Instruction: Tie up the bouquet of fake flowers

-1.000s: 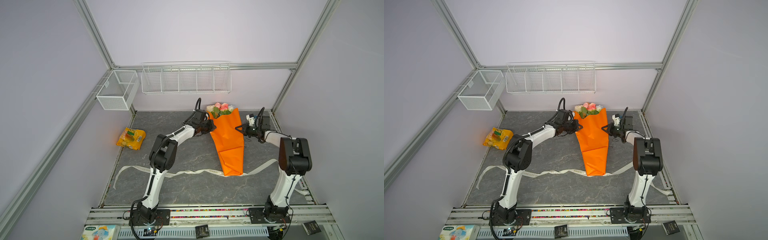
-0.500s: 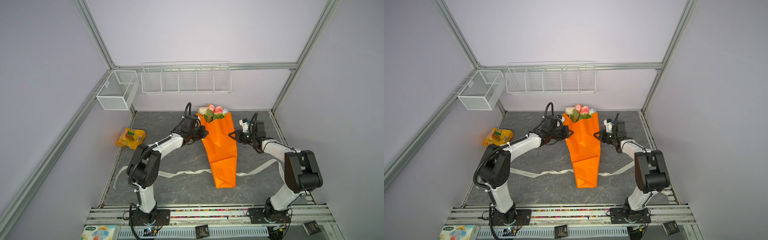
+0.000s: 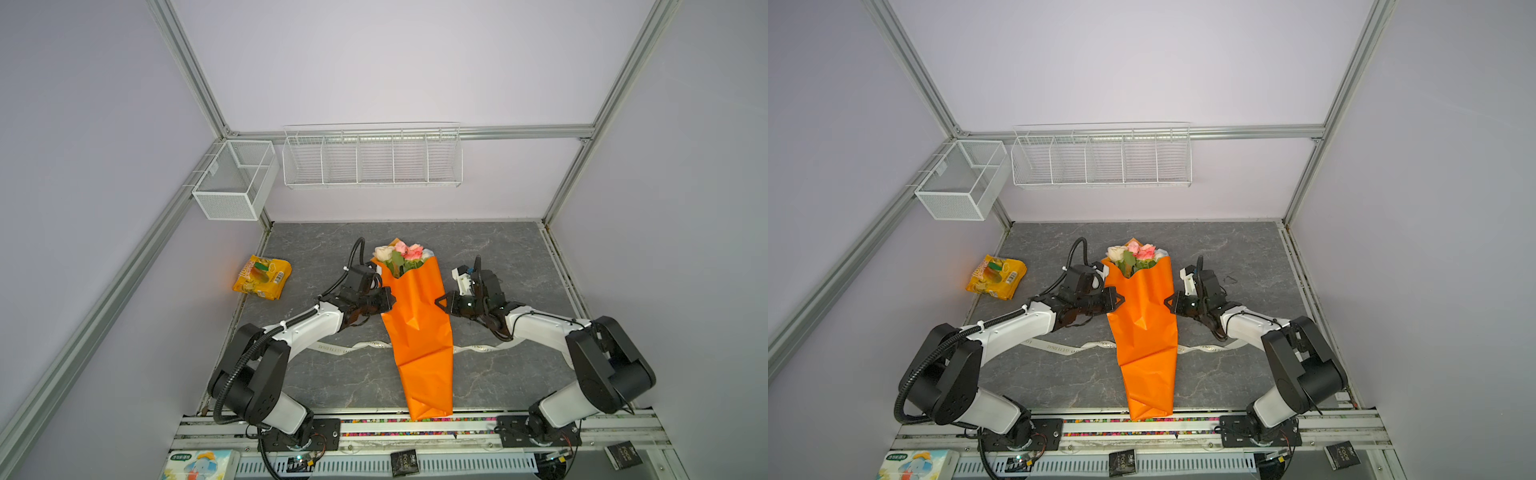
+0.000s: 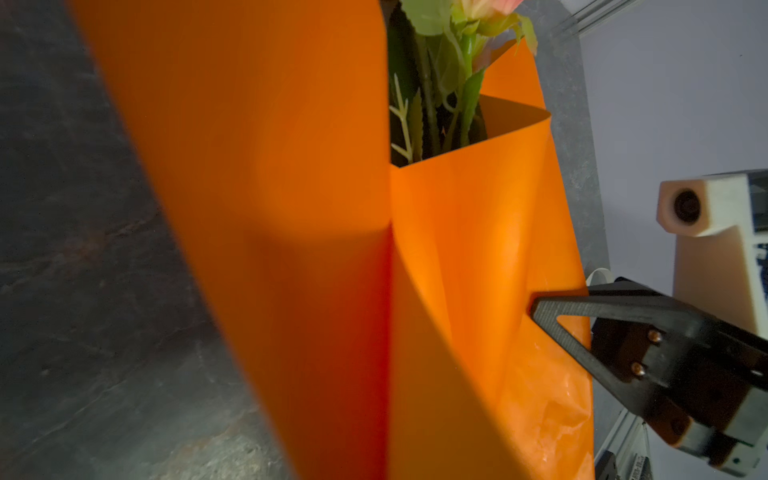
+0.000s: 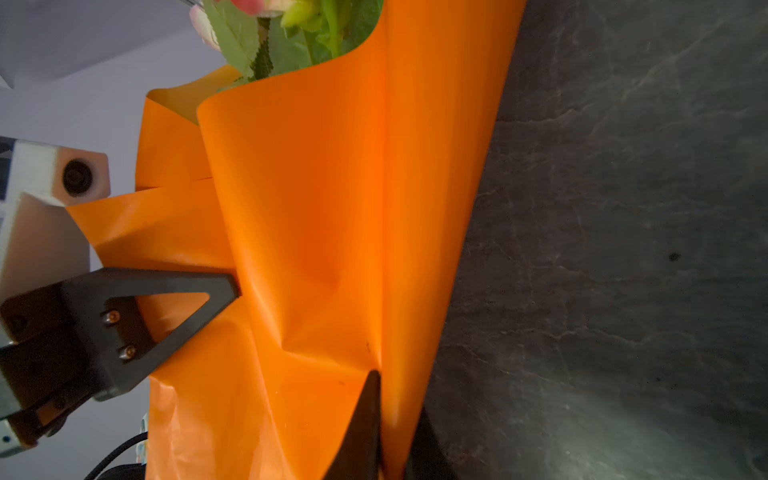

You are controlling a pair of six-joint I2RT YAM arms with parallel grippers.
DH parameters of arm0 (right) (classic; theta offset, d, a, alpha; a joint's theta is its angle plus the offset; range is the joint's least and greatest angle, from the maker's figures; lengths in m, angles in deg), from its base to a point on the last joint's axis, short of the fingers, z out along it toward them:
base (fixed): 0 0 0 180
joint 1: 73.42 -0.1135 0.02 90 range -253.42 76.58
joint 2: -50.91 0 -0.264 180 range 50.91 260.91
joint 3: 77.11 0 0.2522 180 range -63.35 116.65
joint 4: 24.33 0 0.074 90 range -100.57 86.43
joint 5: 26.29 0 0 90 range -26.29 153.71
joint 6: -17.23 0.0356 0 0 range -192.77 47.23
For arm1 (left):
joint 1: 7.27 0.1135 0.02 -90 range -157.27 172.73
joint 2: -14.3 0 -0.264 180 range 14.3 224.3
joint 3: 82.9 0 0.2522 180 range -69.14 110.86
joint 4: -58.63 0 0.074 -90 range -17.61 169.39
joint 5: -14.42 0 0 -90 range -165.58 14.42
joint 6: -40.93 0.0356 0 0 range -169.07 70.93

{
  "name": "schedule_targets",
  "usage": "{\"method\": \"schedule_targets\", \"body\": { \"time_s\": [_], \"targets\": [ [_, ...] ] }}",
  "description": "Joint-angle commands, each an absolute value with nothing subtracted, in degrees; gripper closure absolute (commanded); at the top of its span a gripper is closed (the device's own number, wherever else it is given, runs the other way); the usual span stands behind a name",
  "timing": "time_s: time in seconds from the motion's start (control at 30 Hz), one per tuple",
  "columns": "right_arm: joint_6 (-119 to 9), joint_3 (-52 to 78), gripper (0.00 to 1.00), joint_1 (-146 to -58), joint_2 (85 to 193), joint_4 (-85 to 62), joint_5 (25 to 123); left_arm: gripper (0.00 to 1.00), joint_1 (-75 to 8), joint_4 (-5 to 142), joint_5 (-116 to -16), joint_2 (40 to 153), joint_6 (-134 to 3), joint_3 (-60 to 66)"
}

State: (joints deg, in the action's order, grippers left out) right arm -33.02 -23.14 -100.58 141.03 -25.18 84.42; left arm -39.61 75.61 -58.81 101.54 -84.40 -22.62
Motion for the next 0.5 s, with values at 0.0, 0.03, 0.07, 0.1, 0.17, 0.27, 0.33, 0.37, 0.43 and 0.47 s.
{"method": "schedule_targets", "body": {
  "time_s": [0.0,0.03,0.07,0.1,0.17,0.27,0.33,0.37,0.43,0.47],
  "targets": [
    [-31.43,-24.33,0.88,-102.03,144.21,-29.97,80.03,1.00,-39.01,71.63,-60.72,102.53,-82.75,-25.14],
    [-31.42,-24.34,0.88,-102.28,145.13,-30.35,79.31,1.00,-38.87,70.84,-60.91,103.57,-82.66,-25.44],
    [-31.44,-24.53,0.88,-102.41,146.44,-31.19,78.79,1.00,-38.72,70.23,-60.79,105.14,-82.35,-25.34],
    [-31.39,-24.66,0.88,-102.49,147.89,-32.58,78.17,1.00,-38.58,69.75,-60.52,106.75,-81.91,-24.81],
    [-31.73,-24.88,0.88,-102.28,150.38,-34.83,77.43,1.00,-38.57,68.27,-60.64,109.51,-81.50,-24.28],
    [-32.95,-23.12,0.88,-101.52,153.74,-35.90,77.25,1.00,-37.48,66.82,-60.34,113.87,-81.50,-22.44],
    [-33.38,-21.29,0.88,-100.44,155.81,-35.93,77.89,1.00,-35.85,66.35,-58.77,116.87,-81.81,-20.55],
    [-33.35,-20.17,0.88,-99.72,157.01,-36.13,78.56,1.00,-34.90,65.84,-57.85,118.17,-82.10,-19.42],
    [-33.57,-17.73,0.88,-98.26,158.80,-35.77,79.70,1.00,-33.54,66.19,-56.89,120.47,-81.99,-16.60],
    [-33.98,-16.16,0.88,-97.49,159.67,-35.11,80.36,1.00,-33.07,67.01,-56.66,121.61,-81.56,-14.49]
  ]
}}
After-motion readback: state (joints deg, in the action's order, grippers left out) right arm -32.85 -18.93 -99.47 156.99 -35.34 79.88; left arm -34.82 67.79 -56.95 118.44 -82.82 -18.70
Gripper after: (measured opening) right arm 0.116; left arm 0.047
